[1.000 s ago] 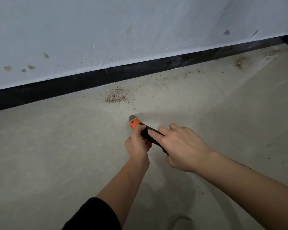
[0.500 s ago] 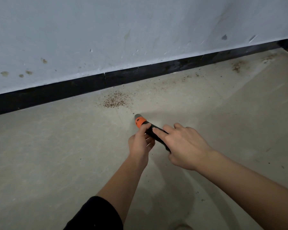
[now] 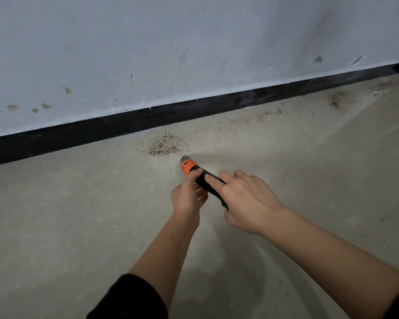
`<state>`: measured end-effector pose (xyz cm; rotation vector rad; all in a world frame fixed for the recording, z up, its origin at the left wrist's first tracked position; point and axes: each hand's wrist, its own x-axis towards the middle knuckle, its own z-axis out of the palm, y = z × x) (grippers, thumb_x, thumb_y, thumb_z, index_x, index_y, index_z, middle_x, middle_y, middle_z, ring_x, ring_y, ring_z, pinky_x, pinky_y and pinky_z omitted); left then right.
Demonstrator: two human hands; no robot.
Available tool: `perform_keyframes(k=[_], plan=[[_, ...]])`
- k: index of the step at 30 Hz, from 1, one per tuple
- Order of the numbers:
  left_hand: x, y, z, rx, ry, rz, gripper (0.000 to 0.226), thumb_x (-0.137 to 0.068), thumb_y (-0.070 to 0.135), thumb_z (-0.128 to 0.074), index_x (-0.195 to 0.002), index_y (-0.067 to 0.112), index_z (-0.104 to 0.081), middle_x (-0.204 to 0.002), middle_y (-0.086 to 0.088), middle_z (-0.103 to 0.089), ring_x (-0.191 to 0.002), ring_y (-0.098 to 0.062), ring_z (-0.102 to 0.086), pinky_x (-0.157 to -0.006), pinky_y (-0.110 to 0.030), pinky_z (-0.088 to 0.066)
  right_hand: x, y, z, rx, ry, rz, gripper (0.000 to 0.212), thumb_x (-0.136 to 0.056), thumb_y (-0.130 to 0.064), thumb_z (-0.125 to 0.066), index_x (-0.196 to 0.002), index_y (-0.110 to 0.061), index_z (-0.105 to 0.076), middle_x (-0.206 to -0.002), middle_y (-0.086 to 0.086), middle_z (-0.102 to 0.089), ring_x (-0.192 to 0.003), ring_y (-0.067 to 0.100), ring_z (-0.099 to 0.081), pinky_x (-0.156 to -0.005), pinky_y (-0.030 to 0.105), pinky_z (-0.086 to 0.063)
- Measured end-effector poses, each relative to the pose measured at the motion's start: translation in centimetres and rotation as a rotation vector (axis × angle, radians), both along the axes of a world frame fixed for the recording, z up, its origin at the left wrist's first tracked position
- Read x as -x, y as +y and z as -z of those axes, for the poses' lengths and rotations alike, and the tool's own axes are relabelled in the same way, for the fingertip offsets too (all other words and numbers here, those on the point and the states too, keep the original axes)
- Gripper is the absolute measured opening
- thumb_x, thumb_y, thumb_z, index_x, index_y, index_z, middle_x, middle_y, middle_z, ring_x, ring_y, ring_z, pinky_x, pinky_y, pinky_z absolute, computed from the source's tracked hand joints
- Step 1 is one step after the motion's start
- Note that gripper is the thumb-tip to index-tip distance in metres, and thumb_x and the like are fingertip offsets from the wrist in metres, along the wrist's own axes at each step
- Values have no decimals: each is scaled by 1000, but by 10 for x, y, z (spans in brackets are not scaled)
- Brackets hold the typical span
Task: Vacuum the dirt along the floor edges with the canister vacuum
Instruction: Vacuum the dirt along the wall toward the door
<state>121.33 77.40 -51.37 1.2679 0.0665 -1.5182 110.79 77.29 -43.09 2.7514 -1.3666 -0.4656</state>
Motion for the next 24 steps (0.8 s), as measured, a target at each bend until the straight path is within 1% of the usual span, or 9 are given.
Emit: perform_keyframes(k=[2,5,10,15,24], plan=[[-4,-4,1,6,-9,2,18,-82,18,-73,-86,2,-65,-63,-3,-61,-54,-14,-55,-64,-27,-47,-3,-3,2,4,-13,1,72,-84,-15,-55,-147,-24,-22,-114,-1,-46,-96,23,-46,-63,32,-31],[-8,-8,1,5,-27,-11,18,-82,17,-72,-86,2,-66,-69,-6,-61,-58,-15,-55,-64,-28,-47,-6,-7,4,7,-29,0,73,-85,-16,-55,-148,-25,-20,-116,-1,-46,-98,23,-46,-64,32,-32],[-16,-10,2,-21,-51,-85,16,-81,17,-71,-85,3,-65,-71,-7,-62,-61,-17,-56,-63,-28,-46,-16,-10,7,1,-59,-35,74,-85,-17,-56,-149,-24,-19,-117,0,-46,-98,23,-46,-65,32,-32],[-27,-10,3,-50,-80,-152,15,-79,17,-71,-84,4,-65,-75,-9,-63,-65,-19,-58,-63,-28,-47,-29,-12,9,-6,-77,-73,72,-85,-16,-57,-148,-23,-22,-115,1,-46,-97,23,-45,-65,32,-32],[-48,-6,2,-74,-120,-227,15,-78,18,-70,-78,5,-62,-70,-9,-60,-61,-18,-53,-60,-29,-44,-50,-13,16,-6,-116,-119,74,-87,-18,-56,-150,-24,-18,-116,0,-46,-97,23,-46,-65,32,-32]])
